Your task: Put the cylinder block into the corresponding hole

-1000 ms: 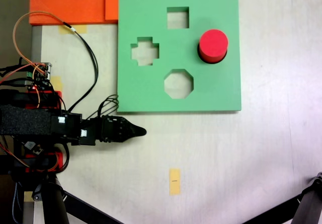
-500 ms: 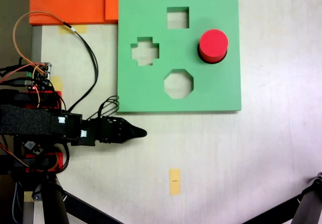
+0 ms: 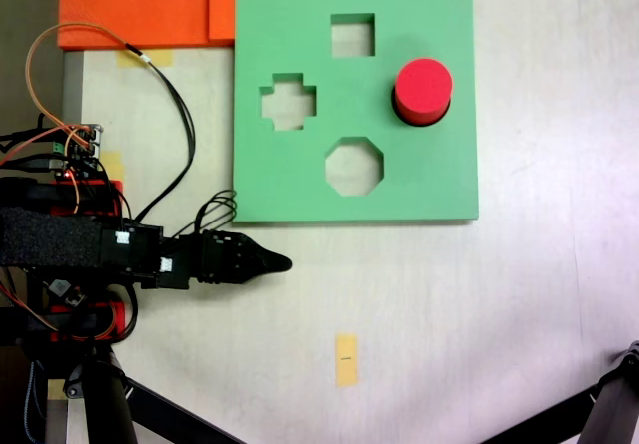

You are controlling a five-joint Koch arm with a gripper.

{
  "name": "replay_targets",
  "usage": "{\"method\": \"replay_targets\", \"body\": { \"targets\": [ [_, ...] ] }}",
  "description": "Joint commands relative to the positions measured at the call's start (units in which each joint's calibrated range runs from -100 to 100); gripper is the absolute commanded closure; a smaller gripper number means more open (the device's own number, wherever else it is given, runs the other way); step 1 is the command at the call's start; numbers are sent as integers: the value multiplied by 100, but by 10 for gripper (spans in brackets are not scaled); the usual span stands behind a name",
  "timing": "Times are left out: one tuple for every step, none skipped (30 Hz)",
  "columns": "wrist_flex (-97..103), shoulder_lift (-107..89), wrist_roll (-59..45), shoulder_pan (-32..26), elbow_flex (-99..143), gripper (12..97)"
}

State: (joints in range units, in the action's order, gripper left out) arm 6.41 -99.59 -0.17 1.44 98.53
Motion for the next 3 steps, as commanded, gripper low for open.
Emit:
{"method": "replay_targets", "body": {
  "targets": [
    [-415, -41, 24, 34, 147, 580],
    [-415, -41, 24, 34, 147, 580],
    [-415, -41, 24, 34, 147, 580]
  ]
}}
